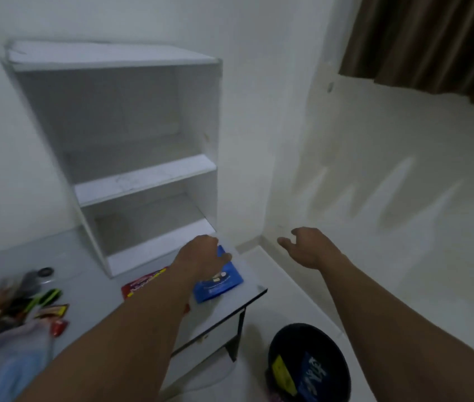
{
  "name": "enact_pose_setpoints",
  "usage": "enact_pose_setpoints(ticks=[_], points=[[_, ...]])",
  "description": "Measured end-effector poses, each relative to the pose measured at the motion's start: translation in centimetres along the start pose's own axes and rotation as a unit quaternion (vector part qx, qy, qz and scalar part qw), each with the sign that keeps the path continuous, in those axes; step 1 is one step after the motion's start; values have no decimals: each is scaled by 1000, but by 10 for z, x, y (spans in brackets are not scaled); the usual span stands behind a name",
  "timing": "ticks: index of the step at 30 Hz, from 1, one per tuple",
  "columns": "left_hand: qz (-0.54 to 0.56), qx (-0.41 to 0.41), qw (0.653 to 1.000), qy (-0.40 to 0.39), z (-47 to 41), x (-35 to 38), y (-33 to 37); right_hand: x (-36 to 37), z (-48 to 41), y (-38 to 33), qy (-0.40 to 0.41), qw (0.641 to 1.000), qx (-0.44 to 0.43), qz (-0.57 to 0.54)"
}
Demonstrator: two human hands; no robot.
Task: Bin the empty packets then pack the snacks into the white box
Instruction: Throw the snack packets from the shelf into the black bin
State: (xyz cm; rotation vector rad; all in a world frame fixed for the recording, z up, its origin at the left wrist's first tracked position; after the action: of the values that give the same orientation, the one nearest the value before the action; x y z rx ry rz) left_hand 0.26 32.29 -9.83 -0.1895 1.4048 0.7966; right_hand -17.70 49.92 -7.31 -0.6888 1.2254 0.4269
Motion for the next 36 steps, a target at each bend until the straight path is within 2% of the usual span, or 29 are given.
enact_pose_setpoints(ticks=[8,13,17,24,31,36], points=[[25,-114,992,47,9,-12,-103,50,-50,-92,-51,994,-96,3],[38,-195,980,24,-6,7,-148,99,-110,-127,-112,982,-151,-28],[52,-258,965,7,-29,33,-178,139,-153,-142,-164,970,-179,-3],[57,-304,951,-10,-67,87,-201,203,-208,-125,-211,956,-202,30],[-2,-285,958,-24,-85,115,-215,229,-239,-123,-220,937,-254,98],[-26,-298,952,-61,-86,132,-226,236,-254,-124,-229,936,-248,96]])
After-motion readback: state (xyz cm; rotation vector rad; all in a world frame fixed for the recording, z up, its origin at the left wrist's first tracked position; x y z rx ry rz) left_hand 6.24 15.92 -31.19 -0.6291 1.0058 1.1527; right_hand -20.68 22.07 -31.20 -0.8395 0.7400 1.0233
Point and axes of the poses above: each hand's wrist, its own z-axis away from the middle knuckle, its own x-axis out of the palm, y = z × x, the point moved 3 cm from there along -z, towards the middle knuckle
